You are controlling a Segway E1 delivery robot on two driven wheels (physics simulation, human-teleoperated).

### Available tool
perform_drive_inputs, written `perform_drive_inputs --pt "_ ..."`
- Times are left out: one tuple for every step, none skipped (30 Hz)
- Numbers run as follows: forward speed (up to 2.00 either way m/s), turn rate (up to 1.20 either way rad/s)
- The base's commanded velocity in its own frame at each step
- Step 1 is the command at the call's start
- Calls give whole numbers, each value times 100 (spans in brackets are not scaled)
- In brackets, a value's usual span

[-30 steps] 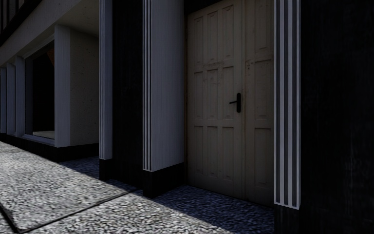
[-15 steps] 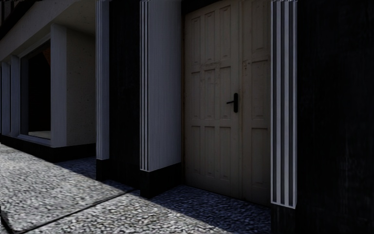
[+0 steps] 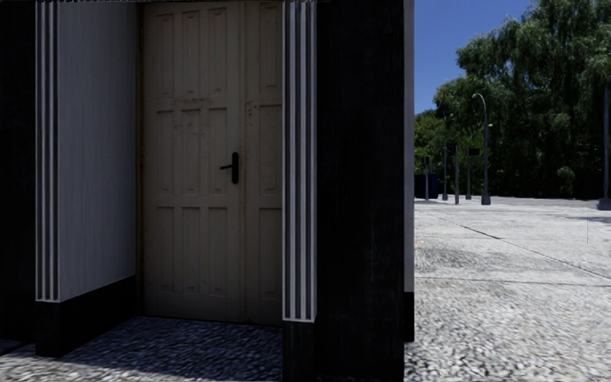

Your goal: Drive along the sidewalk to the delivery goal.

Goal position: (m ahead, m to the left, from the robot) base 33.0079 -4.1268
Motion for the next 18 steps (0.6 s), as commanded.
perform_drive_inputs --pt "0 -120" --pt "0 -120" --pt "0 -120" --pt "0 -120" --pt "0 -120" --pt "0 -120" --pt "0 -120" --pt "0 -120" --pt "0 -120" --pt "0 -120" --pt "0 -120" --pt "0 -120" --pt "0 -120" --pt "0 -120" --pt "0 -120" --pt "0 -120" --pt "0 -120" --pt "0 -120"
